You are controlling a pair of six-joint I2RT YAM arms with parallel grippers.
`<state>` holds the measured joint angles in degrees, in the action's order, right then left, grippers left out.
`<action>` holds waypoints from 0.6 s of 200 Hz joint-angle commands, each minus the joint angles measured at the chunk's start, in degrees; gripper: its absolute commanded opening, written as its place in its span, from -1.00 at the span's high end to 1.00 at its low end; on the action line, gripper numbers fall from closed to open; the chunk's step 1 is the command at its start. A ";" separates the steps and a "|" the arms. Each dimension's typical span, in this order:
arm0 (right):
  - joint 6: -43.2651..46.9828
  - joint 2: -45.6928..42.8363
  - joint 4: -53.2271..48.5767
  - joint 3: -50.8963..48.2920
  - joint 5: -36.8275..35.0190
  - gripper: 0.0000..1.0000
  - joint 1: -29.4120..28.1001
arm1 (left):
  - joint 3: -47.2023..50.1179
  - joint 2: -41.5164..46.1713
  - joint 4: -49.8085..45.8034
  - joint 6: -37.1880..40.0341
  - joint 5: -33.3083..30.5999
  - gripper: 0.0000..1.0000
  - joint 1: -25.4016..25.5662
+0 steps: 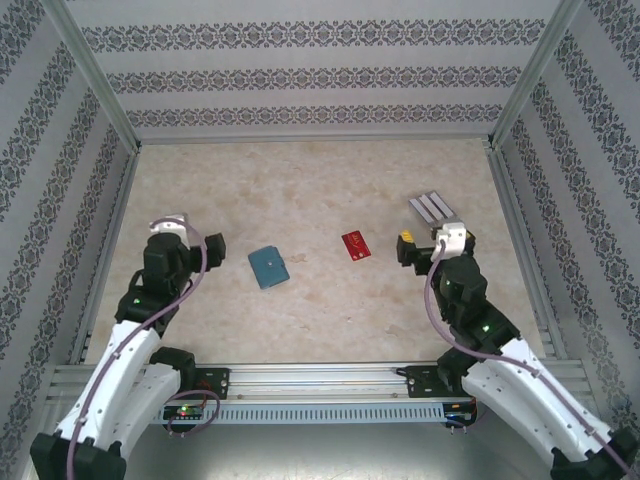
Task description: Put the credit cards into the card holder
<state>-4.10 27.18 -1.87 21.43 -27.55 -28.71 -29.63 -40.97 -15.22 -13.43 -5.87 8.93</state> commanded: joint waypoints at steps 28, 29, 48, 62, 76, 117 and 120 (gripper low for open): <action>2.09 6.34 20.72 -16.11 7.35 -0.97 14.16 | 9.03 -10.49 25.53 8.15 -8.34 -0.99 0.20; 1.82 6.63 21.01 -16.18 7.56 -0.96 14.58 | 9.22 -10.82 26.18 8.24 -8.40 -0.99 0.21; 1.07 12.46 25.17 -15.14 15.28 -0.97 21.13 | 10.69 -16.66 34.71 9.06 -8.69 -0.99 -0.80; 1.58 17.07 30.46 -15.23 17.28 -0.96 23.41 | 11.65 -20.42 40.39 8.42 -6.18 -0.99 -2.52; 2.31 20.73 33.73 -14.69 19.22 -0.96 25.32 | 11.88 -24.92 44.27 7.29 -4.57 -0.99 -4.18; 1.27 30.32 43.40 -13.43 23.53 -0.96 30.57 | 9.33 -33.17 51.59 8.98 -2.50 -0.99 -6.13; 1.21 30.93 43.90 -13.29 23.71 -0.96 30.82 | 9.33 -33.85 52.63 8.92 -2.79 -0.99 -6.34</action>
<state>-1.74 54.30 31.48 5.96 -8.54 -0.03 -18.61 -71.33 25.87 -6.22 -9.58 4.25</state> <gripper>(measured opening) 0.982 0.994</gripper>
